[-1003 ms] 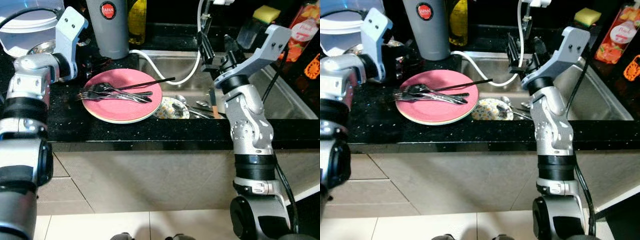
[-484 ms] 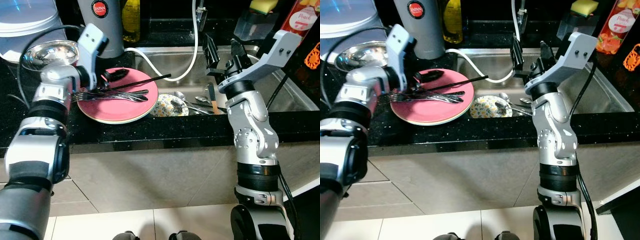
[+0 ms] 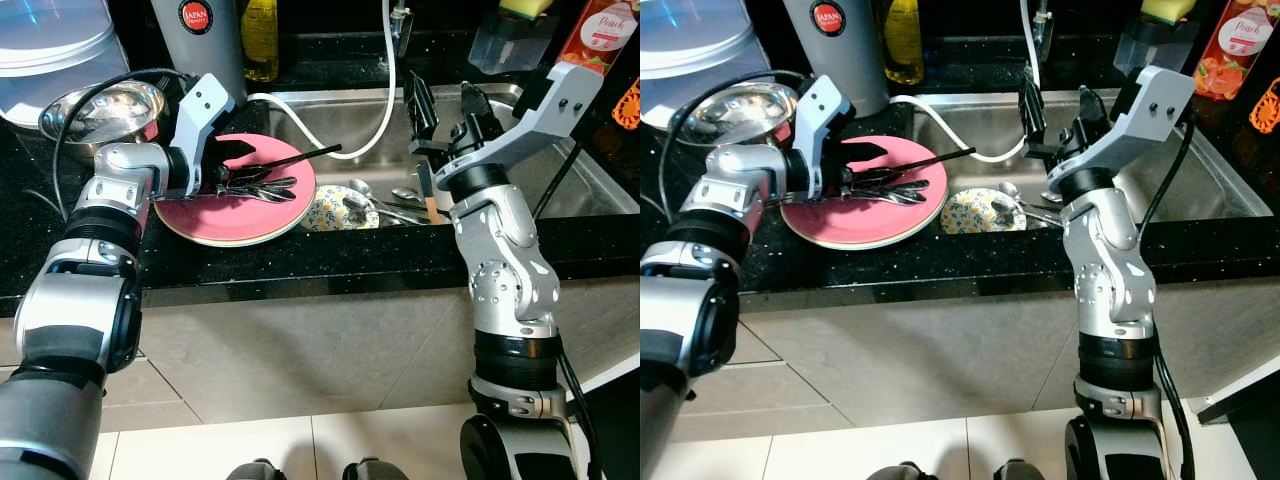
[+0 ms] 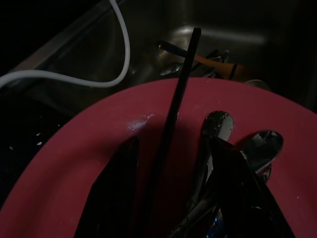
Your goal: Kitchen organization
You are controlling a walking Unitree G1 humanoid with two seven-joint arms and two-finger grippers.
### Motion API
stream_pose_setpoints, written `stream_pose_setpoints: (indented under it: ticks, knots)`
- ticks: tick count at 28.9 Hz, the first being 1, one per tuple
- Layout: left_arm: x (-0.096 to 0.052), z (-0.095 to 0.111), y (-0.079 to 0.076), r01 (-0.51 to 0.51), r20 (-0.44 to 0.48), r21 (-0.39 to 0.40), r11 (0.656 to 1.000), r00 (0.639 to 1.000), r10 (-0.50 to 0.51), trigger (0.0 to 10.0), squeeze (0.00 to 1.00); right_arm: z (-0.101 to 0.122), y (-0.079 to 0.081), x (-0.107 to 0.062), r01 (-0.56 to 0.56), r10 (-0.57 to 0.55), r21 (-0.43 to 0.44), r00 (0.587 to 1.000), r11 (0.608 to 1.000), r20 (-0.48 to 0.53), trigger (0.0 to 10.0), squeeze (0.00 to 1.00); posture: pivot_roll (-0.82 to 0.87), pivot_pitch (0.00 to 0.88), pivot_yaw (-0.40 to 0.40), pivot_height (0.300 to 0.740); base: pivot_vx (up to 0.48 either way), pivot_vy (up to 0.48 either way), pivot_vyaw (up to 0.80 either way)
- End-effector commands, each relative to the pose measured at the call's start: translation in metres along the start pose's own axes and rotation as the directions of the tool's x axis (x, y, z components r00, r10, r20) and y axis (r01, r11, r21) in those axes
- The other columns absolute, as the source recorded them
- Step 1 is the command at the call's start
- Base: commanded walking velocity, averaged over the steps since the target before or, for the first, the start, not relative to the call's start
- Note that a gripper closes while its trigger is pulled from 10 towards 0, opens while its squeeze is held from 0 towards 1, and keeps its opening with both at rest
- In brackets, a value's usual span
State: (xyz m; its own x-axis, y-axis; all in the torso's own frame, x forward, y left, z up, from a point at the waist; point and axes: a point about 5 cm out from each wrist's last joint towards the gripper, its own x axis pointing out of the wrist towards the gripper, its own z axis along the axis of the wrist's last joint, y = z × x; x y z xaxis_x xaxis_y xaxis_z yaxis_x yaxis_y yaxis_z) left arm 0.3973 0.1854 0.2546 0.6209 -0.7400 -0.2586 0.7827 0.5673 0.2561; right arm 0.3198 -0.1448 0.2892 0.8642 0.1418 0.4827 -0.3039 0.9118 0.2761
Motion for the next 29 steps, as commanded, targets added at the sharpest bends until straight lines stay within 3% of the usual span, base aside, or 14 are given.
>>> stream_pose_setpoints:
  ticks: [1,4,10,11,12,15,16,18,29]
  knots:
    - [-0.010,-0.003,0.006,-0.022,-0.024,-0.005,1.000,0.999,0.022,10.0,0.00,0.000,-0.001,-0.003,0.008,-0.008,0.000,1.000,1.000,-0.009,10.0,0.00,0.00,0.141,0.034,0.740,0.000,0.000,0.00]
    - [-0.012,-0.004,0.008,-0.035,-0.024,-0.022,0.999,0.999,0.035,10.0,0.00,0.001,-0.002,-0.004,0.012,-0.012,-0.003,1.000,1.000,-0.012,10.0,0.00,0.00,0.146,0.034,0.740,0.000,0.000,0.00]
    - [-0.019,-0.010,0.016,-0.136,-0.039,-0.085,0.987,0.990,0.133,9.1,0.00,0.002,-0.003,-0.005,0.018,-0.018,-0.006,1.000,1.000,-0.017,10.0,0.00,-0.01,0.151,0.034,0.740,0.000,0.000,0.00]
    - [-0.020,-0.014,0.017,-0.154,-0.043,-0.113,0.982,0.988,0.150,7.8,0.00,0.002,-0.003,-0.006,0.020,-0.020,-0.007,1.000,1.000,-0.019,10.0,0.00,-0.01,0.153,0.035,0.740,0.000,0.000,0.00]
    - [-0.020,-0.015,0.017,-0.159,-0.047,-0.121,0.980,0.987,0.155,5.9,0.00,0.002,-0.003,-0.006,0.021,-0.021,-0.008,1.000,1.000,-0.020,10.0,0.00,-0.01,0.153,0.035,0.740,0.000,0.000,0.00]
    - [-0.020,-0.017,0.017,-0.156,-0.054,-0.130,0.979,0.987,0.150,5.9,0.00,0.002,-0.003,-0.006,0.022,-0.022,-0.008,1.000,1.000,-0.020,10.0,0.00,-0.01,0.153,0.035,0.740,0.000,0.000,0.00]
    - [-0.020,-0.019,0.016,-0.151,-0.063,-0.124,0.981,0.988,0.144,3.1,0.00,0.002,-0.003,-0.006,0.023,-0.023,-0.009,1.000,1.000,-0.020,10.0,0.00,-0.02,0.151,0.036,0.740,0.000,0.000,0.00]
    - [-0.020,-0.021,0.015,-0.138,-0.070,-0.121,0.983,0.989,0.130,0.0,0.00,0.003,-0.003,-0.006,0.024,-0.024,-0.009,1.000,1.000,-0.020,10.0,0.00,-0.02,0.148,0.035,0.740,0.000,0.000,0.00]
    - [-0.020,-0.025,0.013,-0.106,-0.079,-0.127,0.986,0.992,0.097,0.0,0.00,0.003,-0.002,-0.004,0.017,-0.017,-0.007,1.000,1.000,-0.018,10.0,0.00,-0.01,0.135,0.032,0.740,0.000,0.000,0.00]
